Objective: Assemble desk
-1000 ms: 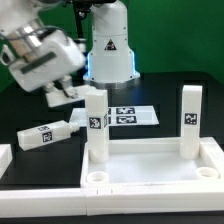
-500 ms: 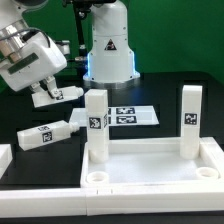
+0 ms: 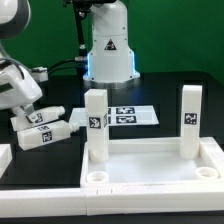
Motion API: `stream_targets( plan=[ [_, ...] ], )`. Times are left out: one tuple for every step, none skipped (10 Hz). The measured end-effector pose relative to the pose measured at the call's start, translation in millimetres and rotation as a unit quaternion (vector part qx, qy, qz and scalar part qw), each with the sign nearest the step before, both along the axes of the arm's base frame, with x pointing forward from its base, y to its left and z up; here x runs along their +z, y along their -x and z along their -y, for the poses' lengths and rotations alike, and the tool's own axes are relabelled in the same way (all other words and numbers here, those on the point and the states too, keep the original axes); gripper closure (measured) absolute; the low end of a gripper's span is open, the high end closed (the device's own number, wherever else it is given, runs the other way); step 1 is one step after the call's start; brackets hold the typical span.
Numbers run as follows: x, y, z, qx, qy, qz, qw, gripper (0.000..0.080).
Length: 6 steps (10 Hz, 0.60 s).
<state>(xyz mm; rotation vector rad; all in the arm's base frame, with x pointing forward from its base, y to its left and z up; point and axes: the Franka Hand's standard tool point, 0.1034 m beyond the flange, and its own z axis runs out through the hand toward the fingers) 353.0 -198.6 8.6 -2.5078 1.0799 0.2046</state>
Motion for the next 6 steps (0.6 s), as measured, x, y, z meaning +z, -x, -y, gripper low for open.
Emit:
stream_targets(
  plan=[
    [0.2,0.3,-1.4,0.003,-0.002,0.0,1.0,0.0512],
    [0.0,1.1,-1.2,0.003,-0.005,-0.003,1.0,0.0407],
    [0.5,0.9,-2.9,0.008,-0.019,-0.007,1.0,0.0407],
    [5.0,-4.0,1.2,0.004,-0.033,-0.004,0.999,0.0258],
    [12.4,-12.3,7.1,0.006,-0.053,-0.012,0.998,0.0183],
    [23.3,-18.0,6.9,0.012,-0.103,-0.052,0.993,0.016]
  ],
)
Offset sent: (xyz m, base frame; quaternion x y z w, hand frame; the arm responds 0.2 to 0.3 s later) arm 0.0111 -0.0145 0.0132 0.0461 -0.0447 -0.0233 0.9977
